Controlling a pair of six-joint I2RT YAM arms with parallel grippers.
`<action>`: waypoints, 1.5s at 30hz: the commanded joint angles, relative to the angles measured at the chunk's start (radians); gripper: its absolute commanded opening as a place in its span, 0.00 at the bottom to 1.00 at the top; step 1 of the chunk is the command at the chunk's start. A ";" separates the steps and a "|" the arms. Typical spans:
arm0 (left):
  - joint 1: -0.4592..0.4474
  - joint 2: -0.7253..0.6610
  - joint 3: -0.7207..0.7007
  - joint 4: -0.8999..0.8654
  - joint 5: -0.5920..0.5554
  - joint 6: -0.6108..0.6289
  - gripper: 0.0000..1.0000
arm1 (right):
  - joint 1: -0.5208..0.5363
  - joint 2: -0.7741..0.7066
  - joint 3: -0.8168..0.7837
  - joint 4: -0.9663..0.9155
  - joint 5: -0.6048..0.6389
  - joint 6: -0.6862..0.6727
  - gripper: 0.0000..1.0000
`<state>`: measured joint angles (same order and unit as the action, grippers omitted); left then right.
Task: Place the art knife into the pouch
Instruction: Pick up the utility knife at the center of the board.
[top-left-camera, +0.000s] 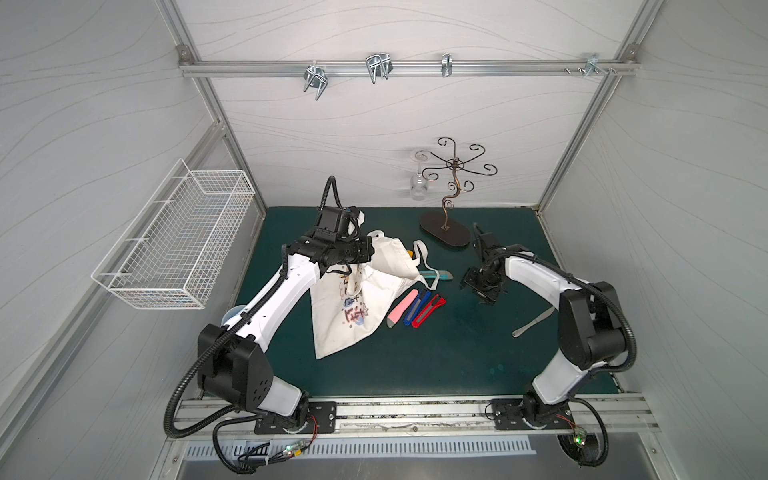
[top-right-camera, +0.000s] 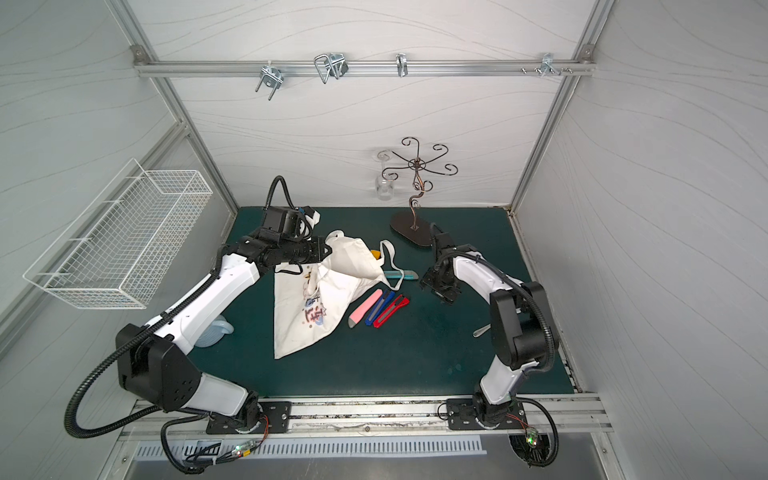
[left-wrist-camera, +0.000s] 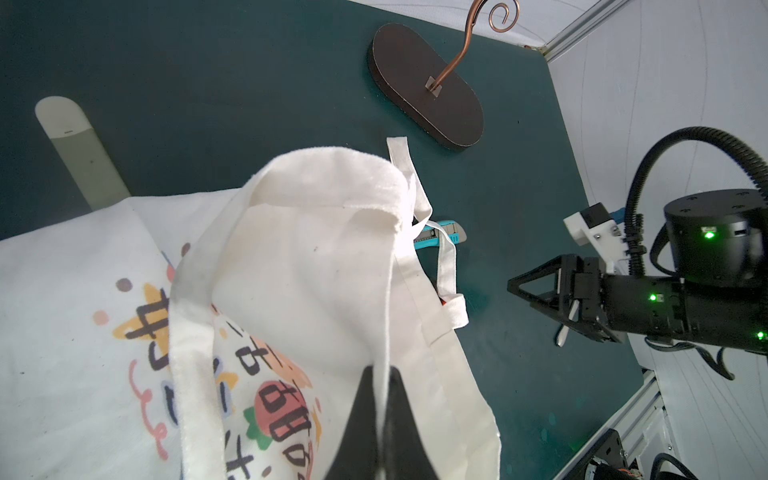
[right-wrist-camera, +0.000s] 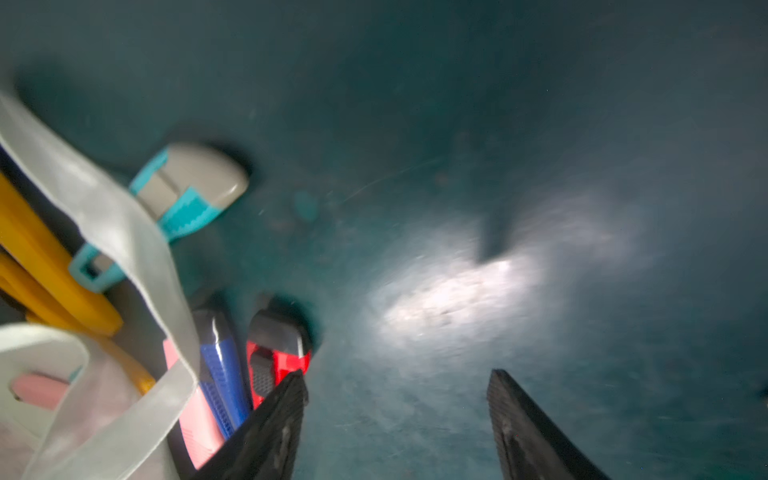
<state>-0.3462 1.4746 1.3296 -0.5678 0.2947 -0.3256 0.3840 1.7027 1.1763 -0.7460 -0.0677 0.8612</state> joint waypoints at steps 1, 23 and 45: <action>-0.002 -0.005 0.049 0.039 0.001 0.008 0.00 | 0.077 0.028 0.034 0.017 -0.017 0.061 0.72; -0.002 -0.016 0.043 0.034 -0.002 0.014 0.00 | 0.324 0.210 0.161 0.004 0.018 0.116 0.59; -0.002 -0.016 0.040 0.041 0.004 0.013 0.00 | 0.346 0.220 0.115 0.001 0.025 0.100 0.52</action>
<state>-0.3462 1.4746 1.3296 -0.5678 0.2951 -0.3252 0.7223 1.9049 1.2869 -0.7143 -0.0601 0.9501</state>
